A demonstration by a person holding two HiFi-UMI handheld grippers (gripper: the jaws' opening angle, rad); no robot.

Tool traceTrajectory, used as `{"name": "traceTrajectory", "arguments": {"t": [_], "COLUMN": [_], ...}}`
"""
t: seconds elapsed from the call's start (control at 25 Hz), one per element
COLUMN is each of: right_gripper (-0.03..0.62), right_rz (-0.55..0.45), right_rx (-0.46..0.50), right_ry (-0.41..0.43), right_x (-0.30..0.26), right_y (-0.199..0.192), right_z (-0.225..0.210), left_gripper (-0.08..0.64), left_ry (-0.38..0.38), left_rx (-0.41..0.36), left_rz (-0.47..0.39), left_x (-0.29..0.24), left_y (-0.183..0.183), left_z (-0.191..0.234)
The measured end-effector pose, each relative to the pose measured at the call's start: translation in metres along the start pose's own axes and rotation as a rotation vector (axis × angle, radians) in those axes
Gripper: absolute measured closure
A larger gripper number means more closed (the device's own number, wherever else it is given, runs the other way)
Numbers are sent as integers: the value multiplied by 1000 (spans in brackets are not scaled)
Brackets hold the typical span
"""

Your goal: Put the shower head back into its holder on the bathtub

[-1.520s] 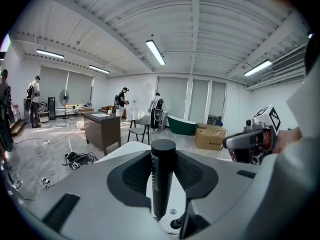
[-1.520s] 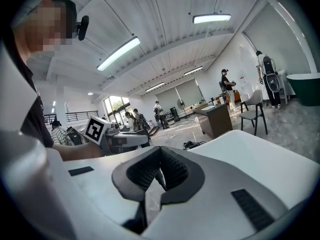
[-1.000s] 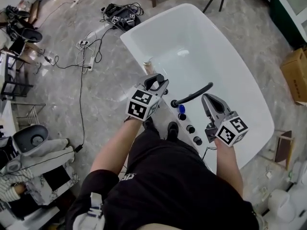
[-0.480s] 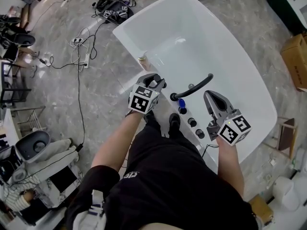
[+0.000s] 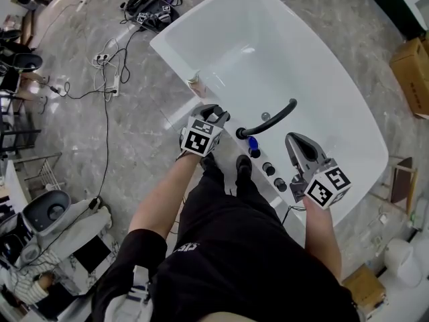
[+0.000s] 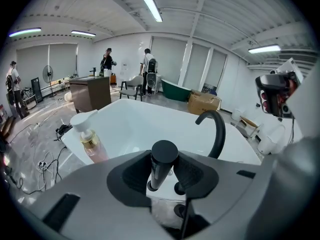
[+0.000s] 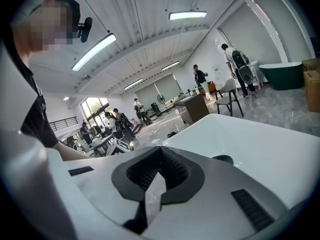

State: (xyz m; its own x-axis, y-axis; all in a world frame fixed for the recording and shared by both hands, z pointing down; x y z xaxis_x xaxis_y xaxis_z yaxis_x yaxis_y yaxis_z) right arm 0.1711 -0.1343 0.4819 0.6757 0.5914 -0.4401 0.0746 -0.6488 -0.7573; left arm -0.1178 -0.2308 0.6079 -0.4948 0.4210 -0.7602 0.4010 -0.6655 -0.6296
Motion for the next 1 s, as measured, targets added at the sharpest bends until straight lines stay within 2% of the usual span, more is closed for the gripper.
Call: {"name": "traceTrajectory", "arguments": {"t": [0.16,0.64,1.0], "right_gripper": [578,578,578], "right_rz": [13,31,27], "right_rx": [-13,-42,-34], "right_ry": [-15,-28,-11], "right_x": [-1,-7,-10], "right_y": [-6,-14,-17], "right_z": [-2,-7,-9], "left_gripper": [414,414,414], "left_ry": [-9,-26,-32], "left_rx": [-45,-9,-40], "left_rz": [22,92,87], "left_x": [-15,-45,-50], "left_y": [-4,-21,-19], "left_z": [4,8,0]}}
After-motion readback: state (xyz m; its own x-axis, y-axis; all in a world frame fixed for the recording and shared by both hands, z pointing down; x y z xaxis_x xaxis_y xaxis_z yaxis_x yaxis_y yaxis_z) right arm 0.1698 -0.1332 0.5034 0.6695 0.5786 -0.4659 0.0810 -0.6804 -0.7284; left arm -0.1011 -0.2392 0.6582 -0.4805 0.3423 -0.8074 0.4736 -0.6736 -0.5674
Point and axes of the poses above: the fingertips, and each gripper's own axes: x backward along the fingers, z to its left, y out of its top, the point moved 10 cm from there along x, backward along the fingers, and after that the axes turned 5 degrees about z, right-handed, at the moved point
